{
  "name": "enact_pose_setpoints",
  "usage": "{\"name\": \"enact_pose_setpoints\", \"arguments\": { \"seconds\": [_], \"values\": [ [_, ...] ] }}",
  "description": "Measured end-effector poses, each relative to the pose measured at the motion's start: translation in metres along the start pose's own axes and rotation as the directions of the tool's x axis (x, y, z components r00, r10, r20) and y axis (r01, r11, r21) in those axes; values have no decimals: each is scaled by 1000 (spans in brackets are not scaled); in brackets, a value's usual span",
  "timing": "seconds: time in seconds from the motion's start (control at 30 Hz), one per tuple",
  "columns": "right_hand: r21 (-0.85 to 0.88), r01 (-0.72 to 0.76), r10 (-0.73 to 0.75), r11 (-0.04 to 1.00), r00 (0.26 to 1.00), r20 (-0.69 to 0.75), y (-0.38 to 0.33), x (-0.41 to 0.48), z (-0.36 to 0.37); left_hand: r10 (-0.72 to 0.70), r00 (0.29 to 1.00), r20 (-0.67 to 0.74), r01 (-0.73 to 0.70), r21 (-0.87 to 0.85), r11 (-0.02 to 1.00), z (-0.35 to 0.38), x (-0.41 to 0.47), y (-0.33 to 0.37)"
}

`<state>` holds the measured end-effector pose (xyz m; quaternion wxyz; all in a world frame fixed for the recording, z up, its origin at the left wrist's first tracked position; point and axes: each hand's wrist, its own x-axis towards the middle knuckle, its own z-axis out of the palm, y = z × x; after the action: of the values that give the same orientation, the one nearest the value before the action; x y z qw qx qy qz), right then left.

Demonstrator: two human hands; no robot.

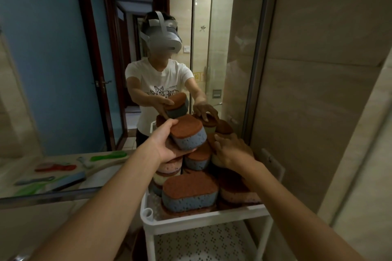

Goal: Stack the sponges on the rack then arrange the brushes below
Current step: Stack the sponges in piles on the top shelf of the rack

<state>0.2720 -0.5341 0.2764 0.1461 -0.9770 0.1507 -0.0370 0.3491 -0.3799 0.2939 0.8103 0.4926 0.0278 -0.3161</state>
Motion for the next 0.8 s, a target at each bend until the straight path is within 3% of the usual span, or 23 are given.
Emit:
{"name": "enact_pose_setpoints", "arguments": {
  "seconds": [0.23,0.57,0.7,0.8],
  "values": [
    [-152,-23,24,988,1000,6,-6,-5,-1,8,1000,-1,-8,86,996,1,-3,1],
    [-154,-4,16,988,997,75,-8,-4,-4,26,1000,15,-27,120,992,0,-5,-3],
    [-221,18,-18,975,1000,0,-11,-3,2,48,999,9,-49,145,988,5,-9,-4],
    [-141,48,-52,989,998,-23,-9,-2,1,88,996,13,-89,165,982,9,-14,-4]
  ]
}}
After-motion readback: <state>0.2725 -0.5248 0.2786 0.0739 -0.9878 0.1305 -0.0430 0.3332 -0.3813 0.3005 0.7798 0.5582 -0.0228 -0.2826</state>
